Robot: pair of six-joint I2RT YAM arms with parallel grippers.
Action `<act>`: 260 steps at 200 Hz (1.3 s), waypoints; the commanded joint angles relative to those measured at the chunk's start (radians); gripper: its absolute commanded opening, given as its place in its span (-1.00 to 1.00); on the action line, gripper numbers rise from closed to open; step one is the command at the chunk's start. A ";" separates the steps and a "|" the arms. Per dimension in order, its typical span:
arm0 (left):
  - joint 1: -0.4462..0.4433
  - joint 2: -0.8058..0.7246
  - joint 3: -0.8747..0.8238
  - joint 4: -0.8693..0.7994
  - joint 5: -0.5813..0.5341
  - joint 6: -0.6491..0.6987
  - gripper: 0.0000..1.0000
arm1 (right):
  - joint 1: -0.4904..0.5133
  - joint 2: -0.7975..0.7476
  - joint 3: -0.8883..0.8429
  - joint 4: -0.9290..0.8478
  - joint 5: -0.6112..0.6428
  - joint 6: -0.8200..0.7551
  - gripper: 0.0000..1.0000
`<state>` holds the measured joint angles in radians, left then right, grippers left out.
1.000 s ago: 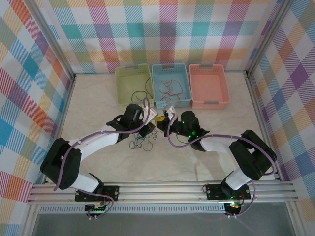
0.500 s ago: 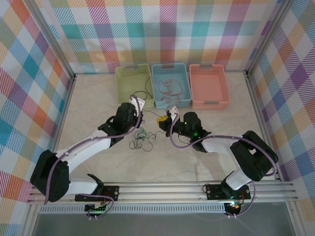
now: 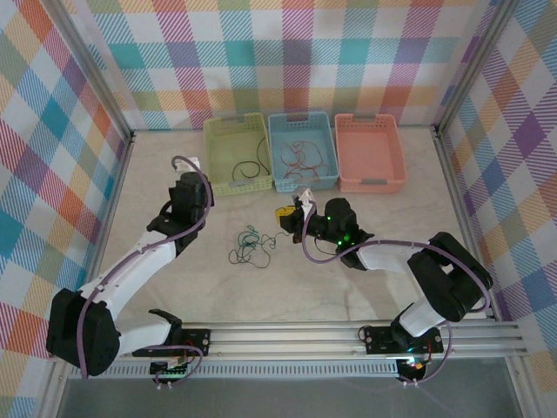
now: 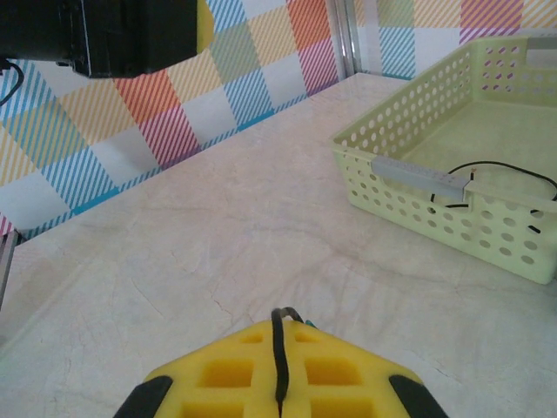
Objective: Untangle the cables
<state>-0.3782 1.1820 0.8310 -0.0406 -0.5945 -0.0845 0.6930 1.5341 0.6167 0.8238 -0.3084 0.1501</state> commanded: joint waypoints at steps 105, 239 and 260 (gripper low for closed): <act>-0.149 -0.079 -0.123 0.086 0.870 0.147 0.41 | -0.006 -0.023 0.000 0.033 -0.032 0.019 -1.00; -0.178 0.145 -0.004 0.010 0.958 0.310 0.35 | -0.008 -0.103 0.050 -0.085 -0.029 0.094 -1.00; -0.181 0.157 -0.011 0.062 0.978 0.316 0.38 | -0.006 -0.146 0.089 -0.173 -0.075 0.093 -1.00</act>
<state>-0.5484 1.3231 0.8055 -0.0448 0.3305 0.2028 0.6930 1.4502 0.6464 0.7326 -0.3340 0.2142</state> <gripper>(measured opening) 0.683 0.068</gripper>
